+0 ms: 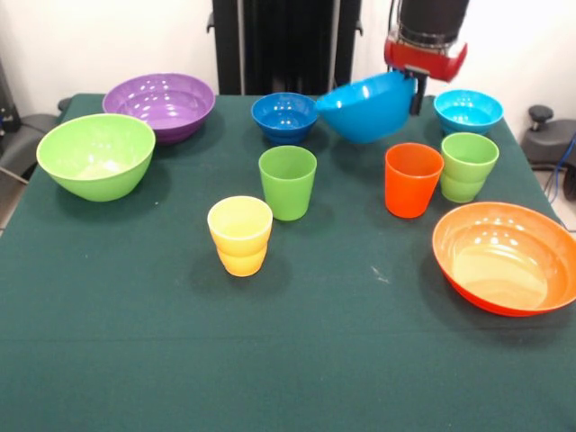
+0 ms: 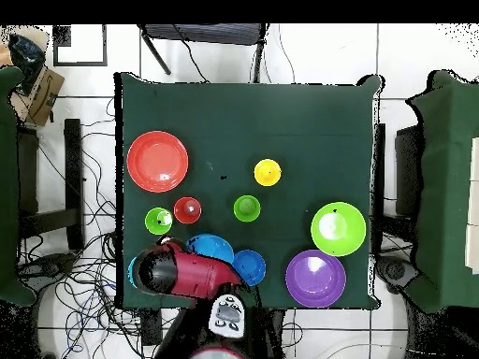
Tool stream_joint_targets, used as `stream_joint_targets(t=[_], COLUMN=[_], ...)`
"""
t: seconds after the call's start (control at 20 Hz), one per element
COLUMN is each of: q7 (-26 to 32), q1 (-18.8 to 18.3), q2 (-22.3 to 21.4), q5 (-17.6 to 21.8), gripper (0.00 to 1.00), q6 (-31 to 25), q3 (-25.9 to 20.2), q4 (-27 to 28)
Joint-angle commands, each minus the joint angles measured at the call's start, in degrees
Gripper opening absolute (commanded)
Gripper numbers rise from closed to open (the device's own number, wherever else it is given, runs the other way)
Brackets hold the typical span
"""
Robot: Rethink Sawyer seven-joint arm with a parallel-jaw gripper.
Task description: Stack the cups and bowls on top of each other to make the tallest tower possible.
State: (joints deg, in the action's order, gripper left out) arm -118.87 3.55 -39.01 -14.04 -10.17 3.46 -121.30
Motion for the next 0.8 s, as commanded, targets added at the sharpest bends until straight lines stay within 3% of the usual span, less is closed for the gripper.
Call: stream_joint_targets(t=[0.05, 0.35, 0.8], q7=[-0.9, -1.0, -1.5], q1=[-0.4, 0.2, -0.9], q2=[-6.1, -5.9, 2.8], q5=[3.8, 6.6, 10.4], gripper=[0.00, 0.00, 0.00], q6=[-13.7, -20.9, -23.0], q3=[-0.3, 3.0, 5.8], q4=[3.2, 8.8, 21.9])
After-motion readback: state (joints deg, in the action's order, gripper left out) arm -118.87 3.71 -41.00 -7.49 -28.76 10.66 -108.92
